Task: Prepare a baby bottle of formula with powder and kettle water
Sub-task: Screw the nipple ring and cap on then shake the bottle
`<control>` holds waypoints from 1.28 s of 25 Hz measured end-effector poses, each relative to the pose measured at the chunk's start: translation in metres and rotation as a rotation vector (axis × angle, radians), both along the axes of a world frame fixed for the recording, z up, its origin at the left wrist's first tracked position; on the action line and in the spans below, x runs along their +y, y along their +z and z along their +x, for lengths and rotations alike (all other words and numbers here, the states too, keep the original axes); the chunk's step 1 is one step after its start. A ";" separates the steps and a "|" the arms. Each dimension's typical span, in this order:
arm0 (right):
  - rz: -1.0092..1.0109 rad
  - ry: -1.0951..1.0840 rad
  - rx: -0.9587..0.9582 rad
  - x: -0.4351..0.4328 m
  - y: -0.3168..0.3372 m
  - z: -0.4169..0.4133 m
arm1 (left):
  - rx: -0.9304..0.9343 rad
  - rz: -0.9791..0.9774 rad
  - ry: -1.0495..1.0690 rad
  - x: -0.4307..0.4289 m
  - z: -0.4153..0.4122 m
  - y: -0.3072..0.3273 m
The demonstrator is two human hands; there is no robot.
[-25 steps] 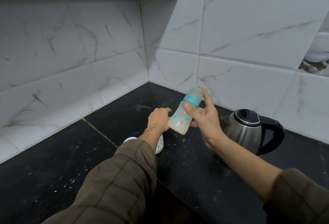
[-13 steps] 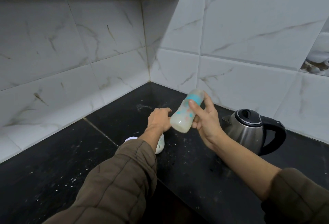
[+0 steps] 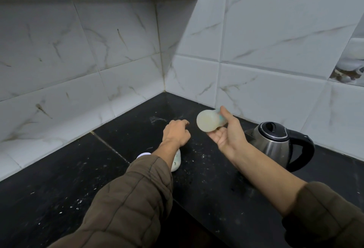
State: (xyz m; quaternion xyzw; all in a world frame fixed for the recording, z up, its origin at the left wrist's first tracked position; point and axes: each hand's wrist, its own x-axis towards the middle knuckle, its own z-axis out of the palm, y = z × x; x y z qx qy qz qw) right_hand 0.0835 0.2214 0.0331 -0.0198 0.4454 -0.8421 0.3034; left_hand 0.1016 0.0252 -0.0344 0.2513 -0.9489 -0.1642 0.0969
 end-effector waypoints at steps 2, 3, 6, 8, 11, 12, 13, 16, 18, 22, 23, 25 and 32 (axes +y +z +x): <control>-0.015 0.019 -0.083 0.001 0.001 -0.001 | 0.002 -0.004 0.005 -0.001 0.001 -0.002; 0.012 0.099 -0.057 0.004 0.004 0.002 | 0.003 -0.013 0.005 -0.001 0.000 -0.002; 0.100 0.390 0.142 0.008 0.010 0.011 | -0.026 -0.011 -0.002 -0.001 -0.002 -0.003; 0.088 0.352 0.130 0.006 0.012 0.012 | -0.031 -0.012 -0.003 0.000 -0.002 -0.003; -0.010 0.128 -0.096 0.000 0.008 0.002 | 0.009 -0.008 0.002 -0.001 0.002 -0.002; -0.024 0.111 -0.115 0.000 0.008 0.002 | 0.013 -0.007 0.005 -0.001 0.002 -0.002; 0.005 0.155 -0.078 0.002 0.009 0.002 | 0.011 -0.007 0.008 -0.002 0.001 -0.002; 0.095 0.368 0.130 0.004 0.009 0.007 | -0.025 -0.030 0.008 -0.003 -0.001 -0.002; 0.067 0.316 0.122 0.002 0.007 0.007 | -0.021 -0.036 0.004 -0.001 -0.002 -0.001; -0.009 0.115 -0.128 -0.001 0.000 -0.001 | 0.020 -0.016 0.002 0.001 0.000 -0.003; 0.038 0.179 -0.097 0.001 0.000 0.000 | 0.020 -0.020 -0.002 0.000 -0.001 -0.004; 0.129 0.377 0.055 0.005 -0.002 0.003 | -0.002 -0.028 -0.016 0.000 -0.002 -0.006; 0.041 0.157 -0.163 0.005 -0.005 -0.005 | -0.002 0.002 0.004 0.000 -0.004 -0.009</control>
